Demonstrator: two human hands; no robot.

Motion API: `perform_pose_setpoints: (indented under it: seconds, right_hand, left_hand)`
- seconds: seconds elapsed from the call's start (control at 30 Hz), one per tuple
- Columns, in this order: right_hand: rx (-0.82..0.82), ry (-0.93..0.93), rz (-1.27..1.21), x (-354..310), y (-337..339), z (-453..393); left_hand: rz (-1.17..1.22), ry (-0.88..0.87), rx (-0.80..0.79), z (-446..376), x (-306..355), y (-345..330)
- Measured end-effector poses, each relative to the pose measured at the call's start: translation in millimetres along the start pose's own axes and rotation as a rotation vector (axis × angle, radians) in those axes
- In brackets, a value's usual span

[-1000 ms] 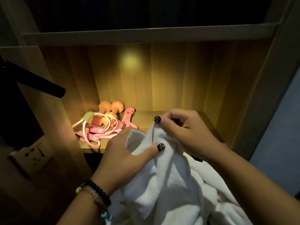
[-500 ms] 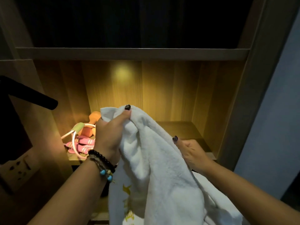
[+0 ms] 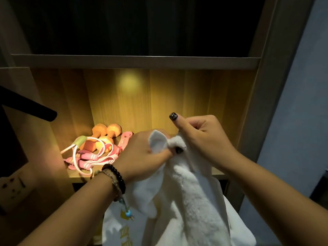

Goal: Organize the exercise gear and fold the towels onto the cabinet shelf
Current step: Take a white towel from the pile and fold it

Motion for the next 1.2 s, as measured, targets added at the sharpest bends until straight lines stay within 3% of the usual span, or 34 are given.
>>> perform_pose_setpoints:
  seconds: [0.07,0.23,0.37,0.43,0.53,0.63,0.83,0.93,1.1,1.2]
  right_hand:
    - [-0.006,-0.06,-0.039,8.5,2.4,3.7]
    - [-0.439,-0.283,-0.082,46.4,-18.9,34.7]
    - [-0.397,-0.321,0.19,85.9,-13.1,44.4]
    - [-0.322,-0.366,0.248,103.5,-3.6,47.3]
    - [-0.171,-0.437,0.224,118.9,7.7,48.6]
    - [-0.117,-0.359,0.276,113.0,10.9,44.2]
    - [-0.168,-0.008,0.334,55.8,-5.9,30.6]
    - [-0.188,-0.026,0.335,47.5,-3.2,26.2]
    - [-0.382,-0.231,0.435,87.9,1.9,43.5]
    - [-0.28,-0.464,0.318,128.4,30.6,54.5]
  left_hand:
    - [0.081,0.012,0.111,3.1,-2.1,5.5]
    - [0.22,0.139,0.344,13.5,-12.1,22.9]
    - [0.311,0.401,0.605,23.6,-40.1,48.7]
    - [0.27,0.487,0.653,31.7,-56.4,62.0]
    - [0.019,0.459,0.588,43.1,-68.3,70.1]
    - [-0.36,0.304,0.405,48.4,-64.3,63.4]
    - [-0.328,0.067,-0.02,41.1,-33.4,6.5]
    - [-0.26,0.06,0.091,38.0,-33.9,1.1]
    - [-0.305,0.018,0.326,36.6,-46.3,17.7]
    - [-0.368,0.108,0.381,37.7,-68.3,28.9]
Point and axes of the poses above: each hand's wrist, its own z-axis away from the middle knuckle, its own y-axis out of the back of the hand, x = y × z, the point moved 4 cm from there along -z, towards the middle knuckle, and after that the axes turned 10 degrees about x, right-handed, at the moved point
